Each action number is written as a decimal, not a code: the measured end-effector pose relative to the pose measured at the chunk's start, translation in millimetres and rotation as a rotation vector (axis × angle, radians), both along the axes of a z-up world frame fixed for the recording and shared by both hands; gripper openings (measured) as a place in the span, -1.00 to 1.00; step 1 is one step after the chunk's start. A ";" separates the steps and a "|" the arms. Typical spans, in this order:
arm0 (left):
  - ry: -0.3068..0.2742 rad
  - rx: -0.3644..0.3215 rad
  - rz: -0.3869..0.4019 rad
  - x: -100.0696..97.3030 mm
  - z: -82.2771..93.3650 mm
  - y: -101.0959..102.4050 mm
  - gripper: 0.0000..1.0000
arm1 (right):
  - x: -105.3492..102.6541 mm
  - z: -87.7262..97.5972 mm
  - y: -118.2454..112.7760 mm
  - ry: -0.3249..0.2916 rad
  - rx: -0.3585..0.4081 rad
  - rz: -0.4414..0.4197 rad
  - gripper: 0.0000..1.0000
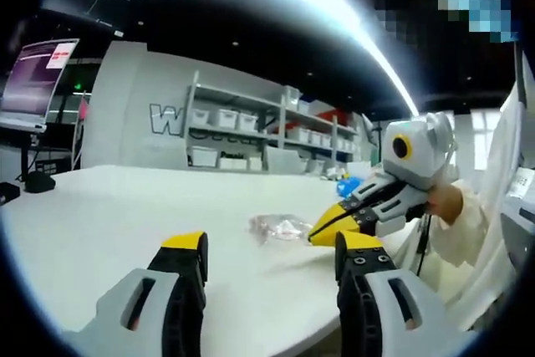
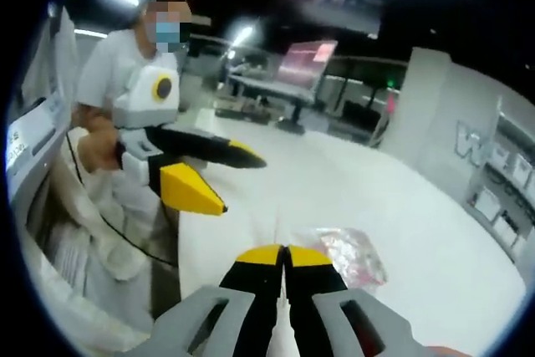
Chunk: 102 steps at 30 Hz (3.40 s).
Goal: Open the resealable bag by pulling the two sides of the seal apart until the entire bag opening is separated and visibly accessible.
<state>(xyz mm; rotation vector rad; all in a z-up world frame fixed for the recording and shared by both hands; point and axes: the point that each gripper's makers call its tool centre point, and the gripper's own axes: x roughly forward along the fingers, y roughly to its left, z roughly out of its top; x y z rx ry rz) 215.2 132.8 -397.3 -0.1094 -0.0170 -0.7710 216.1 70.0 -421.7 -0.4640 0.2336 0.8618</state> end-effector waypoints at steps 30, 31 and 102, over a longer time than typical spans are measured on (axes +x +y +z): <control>0.155 -0.104 -0.172 -14.4 -3.7 -39.0 -0.49 | -1.2 7.5 -1.3 -0.010 0.106 -0.015 -1.00; 0.170 -0.125 -0.197 -16.8 -3.1 -42.3 -0.55 | -1.1 8.2 -1.2 -0.011 0.112 -0.015 -1.00; 0.468 -0.344 -0.196 -10.2 -11.8 -47.2 -0.99 | -4.7 9.8 -3.1 0.007 0.314 -0.004 -1.00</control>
